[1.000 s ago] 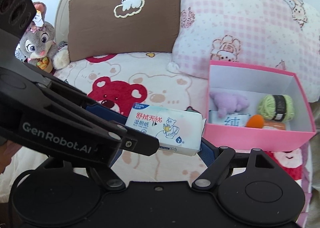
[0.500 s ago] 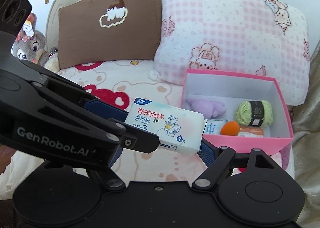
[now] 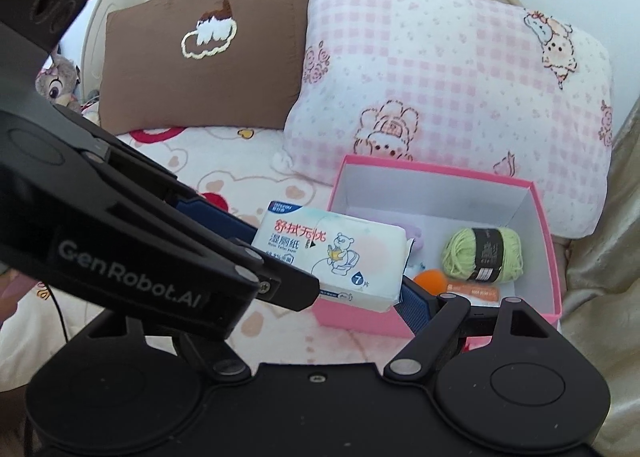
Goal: Organize objects
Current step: 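Carry the wet-wipes packet with the left gripper over the pink box, then lower the packet into the pink box and open the left gripper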
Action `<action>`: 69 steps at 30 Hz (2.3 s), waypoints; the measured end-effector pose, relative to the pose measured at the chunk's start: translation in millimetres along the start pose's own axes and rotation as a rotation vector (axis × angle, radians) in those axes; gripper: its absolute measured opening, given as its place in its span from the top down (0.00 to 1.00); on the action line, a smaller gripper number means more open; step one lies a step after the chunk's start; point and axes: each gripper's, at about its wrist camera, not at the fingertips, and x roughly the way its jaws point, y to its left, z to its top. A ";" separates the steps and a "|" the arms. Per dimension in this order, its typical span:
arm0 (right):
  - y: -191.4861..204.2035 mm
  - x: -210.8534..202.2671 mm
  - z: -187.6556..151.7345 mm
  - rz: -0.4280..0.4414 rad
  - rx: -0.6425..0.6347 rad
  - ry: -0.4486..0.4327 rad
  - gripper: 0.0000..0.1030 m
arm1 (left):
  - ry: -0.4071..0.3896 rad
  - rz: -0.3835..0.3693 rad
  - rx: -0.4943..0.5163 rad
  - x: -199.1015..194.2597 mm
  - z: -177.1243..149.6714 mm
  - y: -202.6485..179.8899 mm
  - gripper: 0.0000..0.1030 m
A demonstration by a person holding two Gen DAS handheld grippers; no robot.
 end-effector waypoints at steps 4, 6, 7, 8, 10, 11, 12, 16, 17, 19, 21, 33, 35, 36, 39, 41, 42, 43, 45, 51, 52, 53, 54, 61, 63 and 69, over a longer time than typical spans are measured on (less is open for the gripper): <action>-6.2 3.5 3.2 -0.005 -0.045 -0.017 0.21 | -0.004 0.018 0.005 5.4 8.8 -1.9 0.59; -12.2 4.9 7.0 0.002 -0.049 -0.026 0.21 | -0.015 0.027 0.005 6.5 15.5 -1.6 0.59; -15.5 5.8 9.0 0.005 -0.049 -0.034 0.21 | -0.021 0.028 0.001 7.3 19.4 -0.8 0.59; -19.1 6.8 11.0 0.007 -0.049 -0.044 0.21 | -0.028 0.028 -0.003 8.5 23.3 0.3 0.59; -26.7 10.0 15.1 0.012 -0.057 -0.063 0.21 | -0.041 0.030 -0.016 12.8 31.2 5.0 0.59; -31.7 12.5 17.3 0.018 -0.056 -0.074 0.21 | -0.047 0.031 -0.025 16.4 34.8 8.3 0.58; -36.5 15.8 19.3 0.027 -0.052 -0.079 0.22 | -0.049 0.032 -0.040 20.6 38.3 12.4 0.58; -50.1 31.3 22.3 0.042 -0.020 -0.107 0.24 | -0.059 0.082 -0.060 37.5 47.8 13.8 0.58; -51.2 35.1 21.1 0.044 -0.017 -0.117 0.25 | -0.065 0.106 -0.042 40.3 49.0 11.6 0.58; -53.0 43.6 19.1 0.039 -0.025 -0.129 0.25 | -0.056 0.125 -0.034 47.7 51.7 12.5 0.58; -60.2 52.0 18.5 0.061 0.006 -0.122 0.25 | -0.037 0.125 -0.055 57.4 55.3 18.4 0.58; -101.0 122.4 12.3 0.160 0.068 0.010 0.25 | 0.072 0.140 -0.175 134.6 66.4 52.0 0.56; -104.5 131.6 9.7 0.166 0.078 0.024 0.25 | 0.084 0.136 -0.192 143.2 65.5 57.4 0.56; -105.7 136.1 8.5 0.170 0.087 0.032 0.25 | 0.088 0.134 -0.205 146.0 64.5 60.1 0.56; -108.6 144.6 7.1 0.176 0.094 0.049 0.25 | 0.092 0.137 -0.230 153.1 61.7 64.8 0.56; -108.6 148.0 5.7 0.178 0.081 0.059 0.25 | 0.106 0.139 -0.238 156.9 60.2 66.0 0.56; -108.6 149.6 4.7 0.179 0.070 0.064 0.25 | 0.112 0.139 -0.239 158.4 59.7 66.4 0.57; -108.8 150.6 3.8 0.177 0.062 0.065 0.25 | 0.117 0.136 -0.240 159.7 59.5 66.7 0.57; -110.8 153.1 2.3 0.174 0.052 0.066 0.25 | 0.120 0.135 -0.225 162.9 59.8 65.5 0.58; -114.4 159.1 5.4 0.184 0.034 0.062 0.26 | 0.102 0.148 -0.189 164.6 65.6 61.2 0.58; -114.0 159.8 6.1 0.181 0.025 0.067 0.27 | 0.103 0.151 -0.193 164.7 66.1 61.2 0.58; -113.5 160.0 6.7 0.171 0.017 0.071 0.27 | 0.101 0.161 -0.190 164.5 66.2 60.7 0.58; -112.9 159.1 6.4 0.159 0.011 0.070 0.27 | 0.095 0.172 -0.183 163.7 65.9 60.0 0.58; -111.7 138.2 -1.4 0.157 0.050 0.018 0.27 | 0.049 0.178 -0.183 143.5 62.4 64.5 0.57; -109.1 128.8 -3.0 0.167 0.069 -0.001 0.27 | 0.037 0.174 -0.182 134.7 60.2 63.9 0.57; -93.5 113.1 -4.2 0.155 0.095 -0.008 0.26 | -0.024 0.219 -0.159 106.3 41.2 58.1 0.57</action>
